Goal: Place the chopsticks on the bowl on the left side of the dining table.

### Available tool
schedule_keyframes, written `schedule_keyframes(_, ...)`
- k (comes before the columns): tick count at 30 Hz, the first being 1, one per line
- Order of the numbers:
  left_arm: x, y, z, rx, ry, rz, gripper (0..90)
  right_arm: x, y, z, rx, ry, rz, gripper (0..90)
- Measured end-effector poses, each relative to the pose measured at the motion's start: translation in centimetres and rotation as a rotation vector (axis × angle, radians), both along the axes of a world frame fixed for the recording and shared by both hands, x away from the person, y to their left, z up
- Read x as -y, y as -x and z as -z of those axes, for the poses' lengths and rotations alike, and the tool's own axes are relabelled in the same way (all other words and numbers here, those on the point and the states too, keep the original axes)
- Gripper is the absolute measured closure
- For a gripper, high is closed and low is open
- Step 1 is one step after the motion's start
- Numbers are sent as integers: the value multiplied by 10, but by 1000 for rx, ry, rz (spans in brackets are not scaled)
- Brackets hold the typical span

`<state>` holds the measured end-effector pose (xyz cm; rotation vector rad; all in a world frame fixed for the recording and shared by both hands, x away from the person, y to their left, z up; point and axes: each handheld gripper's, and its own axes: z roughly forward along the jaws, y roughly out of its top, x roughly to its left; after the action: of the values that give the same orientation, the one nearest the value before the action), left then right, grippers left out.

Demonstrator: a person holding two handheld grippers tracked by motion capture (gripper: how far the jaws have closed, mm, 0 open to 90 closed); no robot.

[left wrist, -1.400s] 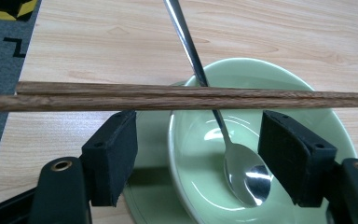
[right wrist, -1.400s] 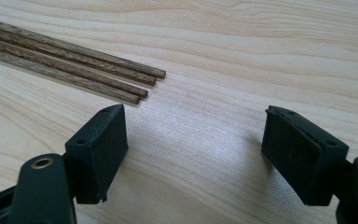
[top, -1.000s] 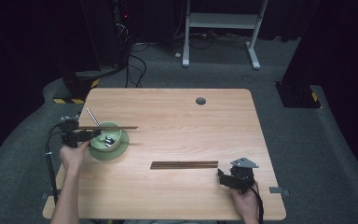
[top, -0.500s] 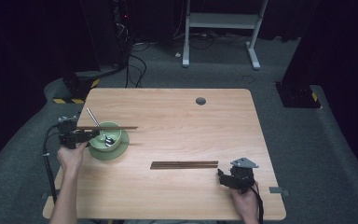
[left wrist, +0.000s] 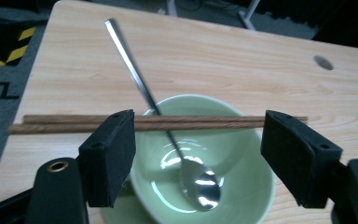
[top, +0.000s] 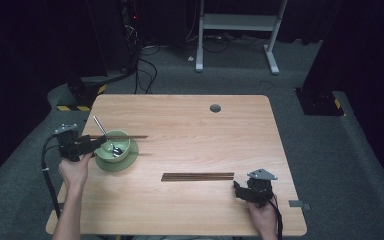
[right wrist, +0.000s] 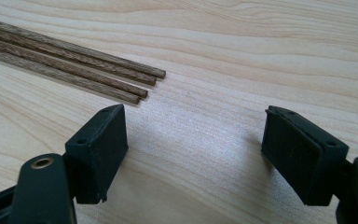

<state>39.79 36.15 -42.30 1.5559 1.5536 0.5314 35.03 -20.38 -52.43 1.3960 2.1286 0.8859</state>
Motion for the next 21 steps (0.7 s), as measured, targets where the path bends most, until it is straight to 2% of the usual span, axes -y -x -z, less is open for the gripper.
schedule_keyframes(4,9,2,-4,21,-6,28,255,0,0,0,0,0,0,221)
schedule_keyframes(8,18,3,-7,34,30,60,252,0,0,0,0,0,0,221)
schedule_keyframes(21,37,2,-10,51,16,103,257,0,0,0,0,0,0,221)
